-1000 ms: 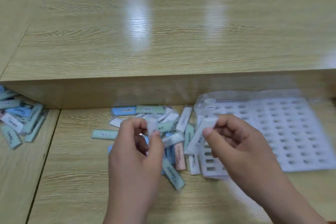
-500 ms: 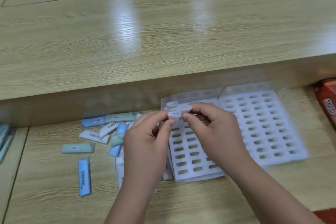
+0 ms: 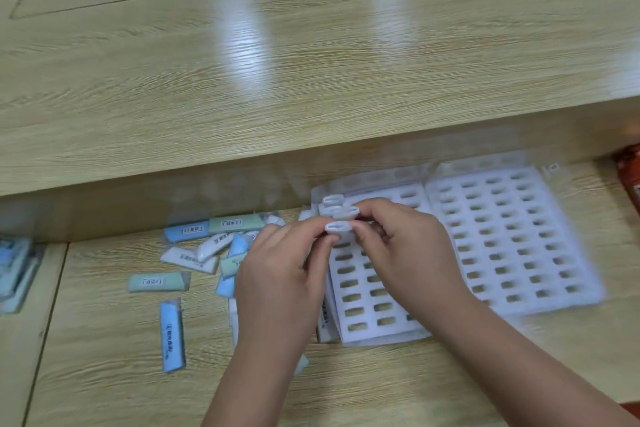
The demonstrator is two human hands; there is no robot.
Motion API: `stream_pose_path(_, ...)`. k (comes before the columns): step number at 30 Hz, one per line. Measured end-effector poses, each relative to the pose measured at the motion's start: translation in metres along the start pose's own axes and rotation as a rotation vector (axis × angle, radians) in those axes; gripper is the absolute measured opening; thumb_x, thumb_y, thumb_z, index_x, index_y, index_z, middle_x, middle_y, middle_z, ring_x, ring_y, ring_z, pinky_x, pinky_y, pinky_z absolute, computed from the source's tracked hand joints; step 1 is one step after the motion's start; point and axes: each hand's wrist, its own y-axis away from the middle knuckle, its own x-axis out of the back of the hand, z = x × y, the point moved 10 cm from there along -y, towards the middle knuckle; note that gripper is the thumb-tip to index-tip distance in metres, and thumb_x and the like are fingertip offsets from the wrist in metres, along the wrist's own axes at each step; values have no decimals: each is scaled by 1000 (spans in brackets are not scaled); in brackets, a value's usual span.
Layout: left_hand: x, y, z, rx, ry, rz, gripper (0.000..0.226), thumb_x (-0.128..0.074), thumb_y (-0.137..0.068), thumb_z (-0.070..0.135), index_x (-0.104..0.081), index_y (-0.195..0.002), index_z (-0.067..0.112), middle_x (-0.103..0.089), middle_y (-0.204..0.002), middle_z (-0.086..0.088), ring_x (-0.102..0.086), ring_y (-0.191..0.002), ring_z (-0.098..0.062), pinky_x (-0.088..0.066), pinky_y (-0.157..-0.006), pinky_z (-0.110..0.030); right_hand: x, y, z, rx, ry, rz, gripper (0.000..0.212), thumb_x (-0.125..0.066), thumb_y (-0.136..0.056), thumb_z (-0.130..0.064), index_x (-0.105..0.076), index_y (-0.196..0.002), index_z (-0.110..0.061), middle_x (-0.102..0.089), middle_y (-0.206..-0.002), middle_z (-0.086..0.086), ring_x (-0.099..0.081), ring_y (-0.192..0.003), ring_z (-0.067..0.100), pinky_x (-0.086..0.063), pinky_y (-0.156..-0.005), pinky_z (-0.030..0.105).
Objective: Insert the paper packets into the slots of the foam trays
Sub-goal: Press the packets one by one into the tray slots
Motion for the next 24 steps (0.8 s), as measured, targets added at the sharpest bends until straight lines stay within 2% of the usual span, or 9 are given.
stream_pose_path(3, -7, -3, 4, -39, -83, -67, 15, -63, -92, 29, -74, -102, 25, -70, -89, 16, -50, -81, -10, -37, -64, -23, -3, -2, -5, 49, 192, -69, 15, -55, -95, -29, -68, -97, -21, -64, -75, -10, -59, -65, 13, -47, -53, 33)
stream_pose_path(5, -9, -6, 4, -34, -82, -90, 18, -60, -93, 32, -73, -101, 26, -69, -90, 17, -46, -83, -6, -35, -64, -21, -7, -5, -6, 45, 278, -130, 17, -52, -96, -27, -67, -99, -20, -65, -81, -7, -61, -70, 19, -47, -54, 34)
stream_pose_path(9, -13, -7, -3, 30, 20, -128, 19, -59, -93, 32, -73, -103, 26, -68, -88, 18, -47, -79, -3, -35, -67, -13, -14, -7, -2, 11, 326, -214, 27, -41, -100, -32, -64, -111, -23, -66, -96, -8, -62, -81, 18, -50, -65, 36)
stream_pose_path(14, -11, -7, 4, -38, -80, -119, 11, -65, -91, 28, -73, -98, 24, -70, -85, 14, -59, -78, -12, -45, -59, -26, -9, -4, -3, 8, 264, -189, 30, -41, -97, -32, -67, -106, -20, -66, -92, -6, -62, -80, 19, -50, -64, 37)
stream_pose_path(18, -17, -5, 11, -107, -291, -155, 14, -80, -80, 21, -75, -93, 20, -68, -76, 9, -60, -73, -18, -35, -51, -25, -8, -7, -6, 36, 243, -156, 17, -54, -97, -27, -69, -101, -20, -64, -86, -6, -61, -76, 18, -47, -60, 33)
stream_pose_path(21, -15, -6, 13, -100, -324, -120, 13, -83, -76, 22, -72, -80, 18, -65, -69, 8, -58, -69, -19, -32, -47, -25, -8, -7, -9, 53, 270, -145, 14, -57, -95, -23, -70, -97, -18, -61, -80, -4, -60, -71, 19, -44, -56, 31)
stream_pose_path(24, -13, -4, 13, -96, -323, -74, 15, -86, -73, 19, -73, -80, 18, -67, -70, 6, -58, -69, -20, -36, -47, -27, -12, -6, -9, 59, 321, -172, 13, -57, -93, -19, -70, -96, -17, -61, -80, -2, -60, -71, 20, -44, -56, 32)
